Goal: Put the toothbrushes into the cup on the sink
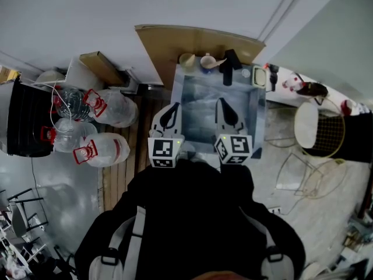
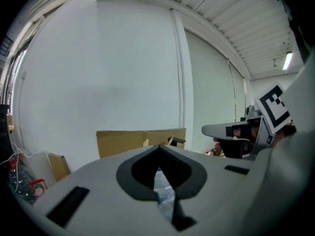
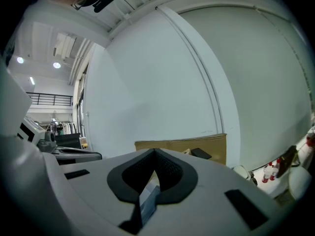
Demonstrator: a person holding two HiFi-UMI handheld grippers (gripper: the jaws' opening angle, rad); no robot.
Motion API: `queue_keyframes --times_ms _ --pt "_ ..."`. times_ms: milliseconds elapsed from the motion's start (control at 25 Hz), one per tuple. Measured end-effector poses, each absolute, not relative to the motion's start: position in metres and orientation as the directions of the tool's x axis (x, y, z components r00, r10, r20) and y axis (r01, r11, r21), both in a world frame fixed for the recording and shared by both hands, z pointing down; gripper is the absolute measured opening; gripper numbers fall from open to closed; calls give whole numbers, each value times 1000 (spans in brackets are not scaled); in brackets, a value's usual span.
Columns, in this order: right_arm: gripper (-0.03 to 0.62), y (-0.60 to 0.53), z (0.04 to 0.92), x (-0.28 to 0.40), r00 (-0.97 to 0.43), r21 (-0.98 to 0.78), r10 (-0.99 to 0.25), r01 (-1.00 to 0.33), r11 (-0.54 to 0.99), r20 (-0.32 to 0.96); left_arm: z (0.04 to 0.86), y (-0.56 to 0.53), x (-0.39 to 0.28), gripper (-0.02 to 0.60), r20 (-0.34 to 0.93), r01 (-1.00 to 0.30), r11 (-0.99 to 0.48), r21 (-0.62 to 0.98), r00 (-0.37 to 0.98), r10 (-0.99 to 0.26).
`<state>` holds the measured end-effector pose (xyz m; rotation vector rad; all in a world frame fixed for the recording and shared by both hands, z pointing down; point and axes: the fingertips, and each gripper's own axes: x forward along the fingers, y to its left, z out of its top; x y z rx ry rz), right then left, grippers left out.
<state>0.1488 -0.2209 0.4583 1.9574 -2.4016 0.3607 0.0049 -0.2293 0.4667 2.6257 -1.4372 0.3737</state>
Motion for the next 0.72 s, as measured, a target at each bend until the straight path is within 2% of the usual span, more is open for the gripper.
queue_keyframes --times_ms 720 --pt "2 -222 456 148 -230 -155 -960 -966 206 157 464 -234 7 2 262 -839 -545 -5 525 -810"
